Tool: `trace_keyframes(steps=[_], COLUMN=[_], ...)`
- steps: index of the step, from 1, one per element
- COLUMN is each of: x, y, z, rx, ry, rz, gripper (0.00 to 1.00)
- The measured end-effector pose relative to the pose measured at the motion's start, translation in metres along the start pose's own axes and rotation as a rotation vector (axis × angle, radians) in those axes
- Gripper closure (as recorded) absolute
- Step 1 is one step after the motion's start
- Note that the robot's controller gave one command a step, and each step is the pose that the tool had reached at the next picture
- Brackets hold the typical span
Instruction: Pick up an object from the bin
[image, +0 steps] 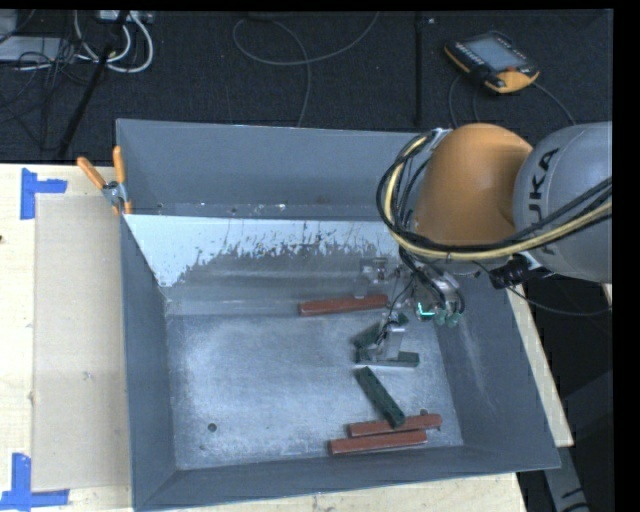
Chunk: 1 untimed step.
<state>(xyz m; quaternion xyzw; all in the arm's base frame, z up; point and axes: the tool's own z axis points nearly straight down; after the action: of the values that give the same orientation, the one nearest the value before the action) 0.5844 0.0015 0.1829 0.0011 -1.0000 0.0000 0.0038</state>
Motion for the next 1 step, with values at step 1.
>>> trace_keyframes(steps=[1], x=[-0.0016], y=[0.0000], z=[-0.0038], rx=[0.000], ry=[-0.007], rz=[0.000], gripper=[0.00])
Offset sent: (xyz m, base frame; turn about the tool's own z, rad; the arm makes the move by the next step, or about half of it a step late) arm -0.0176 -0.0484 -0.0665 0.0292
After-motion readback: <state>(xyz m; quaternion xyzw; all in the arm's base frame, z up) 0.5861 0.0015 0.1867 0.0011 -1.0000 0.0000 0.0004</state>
